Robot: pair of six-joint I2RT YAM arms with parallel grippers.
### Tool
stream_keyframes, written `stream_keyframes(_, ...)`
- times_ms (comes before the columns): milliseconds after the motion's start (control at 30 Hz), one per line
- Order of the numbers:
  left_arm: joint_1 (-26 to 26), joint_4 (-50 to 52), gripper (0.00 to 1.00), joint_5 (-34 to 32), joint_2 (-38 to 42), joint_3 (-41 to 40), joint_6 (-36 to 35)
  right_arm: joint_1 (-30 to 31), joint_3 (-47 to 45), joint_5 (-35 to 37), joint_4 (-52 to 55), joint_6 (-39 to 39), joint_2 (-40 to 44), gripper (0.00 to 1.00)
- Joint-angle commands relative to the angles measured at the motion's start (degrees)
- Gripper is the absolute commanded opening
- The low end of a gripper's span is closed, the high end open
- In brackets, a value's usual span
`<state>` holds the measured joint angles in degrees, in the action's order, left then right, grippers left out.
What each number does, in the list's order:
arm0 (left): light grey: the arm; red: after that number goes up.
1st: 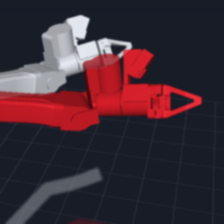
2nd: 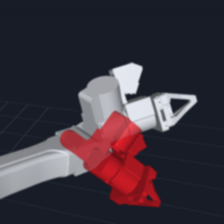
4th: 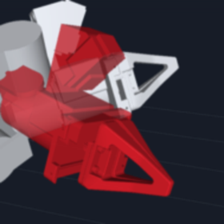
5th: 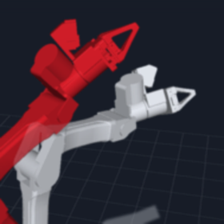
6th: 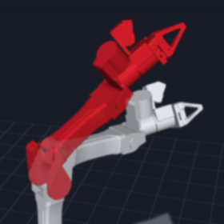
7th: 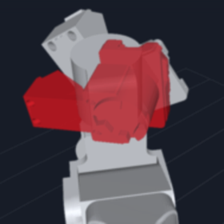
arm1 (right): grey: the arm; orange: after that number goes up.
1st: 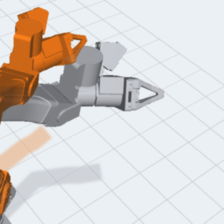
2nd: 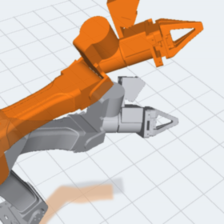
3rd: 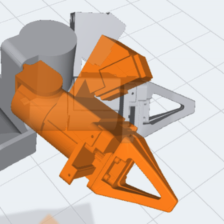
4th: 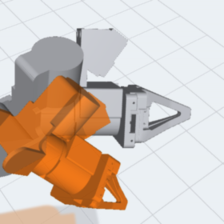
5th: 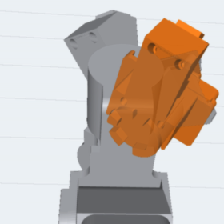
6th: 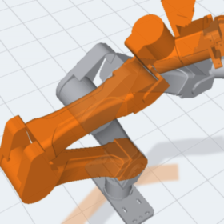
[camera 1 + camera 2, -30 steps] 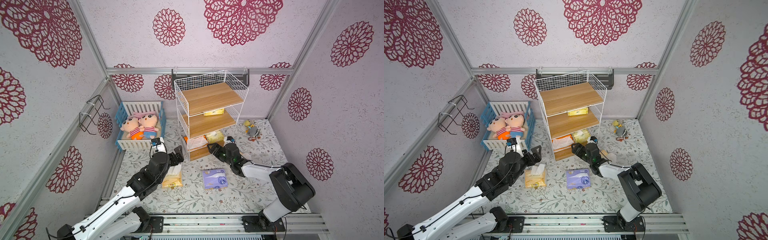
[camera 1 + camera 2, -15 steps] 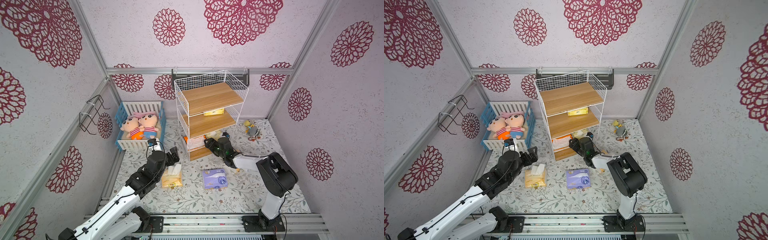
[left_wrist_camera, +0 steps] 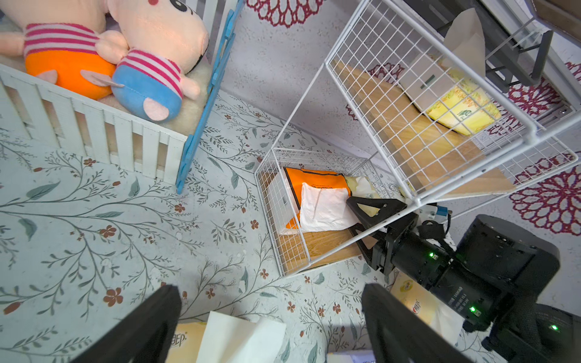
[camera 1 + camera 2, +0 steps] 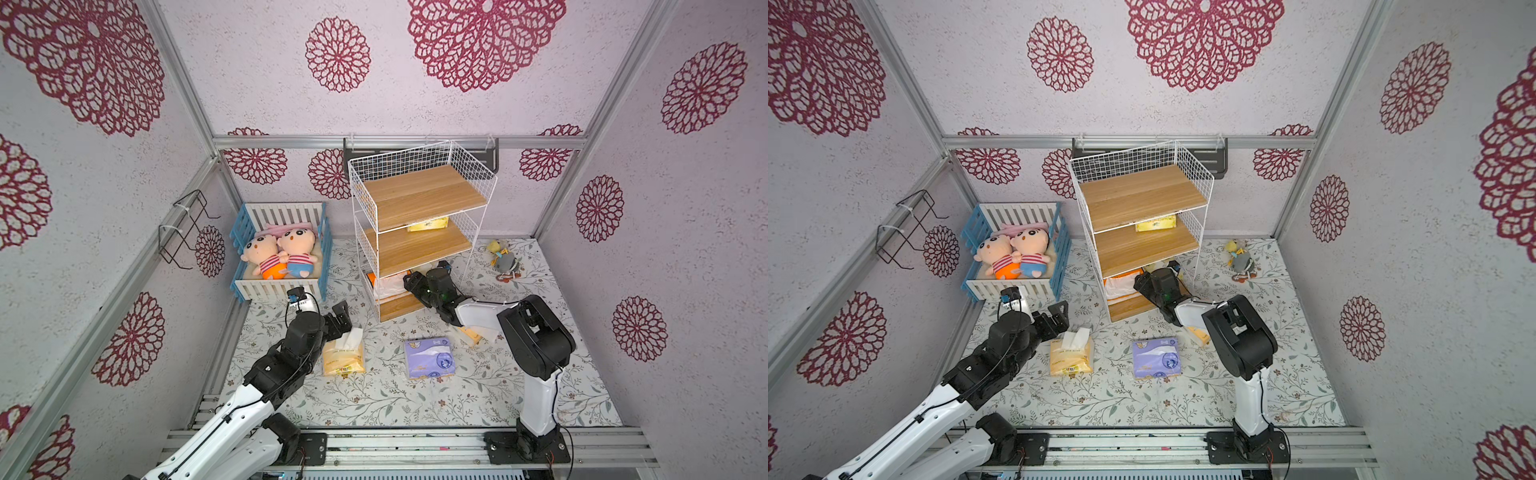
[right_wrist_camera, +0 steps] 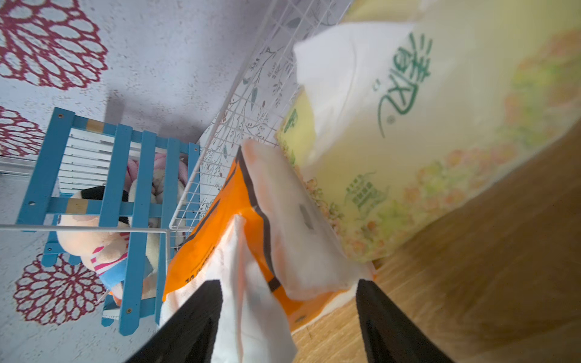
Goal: Remove the tissue boxes from the shelf
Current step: Pick up a box of tissues from the shelf.
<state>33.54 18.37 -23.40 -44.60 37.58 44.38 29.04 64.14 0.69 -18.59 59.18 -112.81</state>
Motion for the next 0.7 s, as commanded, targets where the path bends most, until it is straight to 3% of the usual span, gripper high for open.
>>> stream_keyframes(0,-0.8,0.5,0.97,0.4,1.0,-0.6,-0.2,0.2,2.9,1.2,1.2,0.1,-1.6,0.73)
stream_keyframes(300,-1.6,0.3,0.97,1.5,1.0,-0.9,-0.5,0.5,7.2,1.8,2.6,0.2,-5.0,0.66)
stream_keyframes(433,-1.9,0.2,0.97,1.7,1.0,-1.0,-0.7,0.7,7.9,2.0,2.4,0.1,-5.7,0.51)
stream_keyframes(567,-2.0,0.3,0.97,1.9,1.0,-1.1,-0.9,0.8,7.9,2.4,2.5,-0.4,-5.1,0.28)
stream_keyframes(667,-2.1,0.2,0.97,2.1,1.1,-1.0,-0.7,0.9,7.9,2.9,3.2,-1.3,-3.9,0.2)
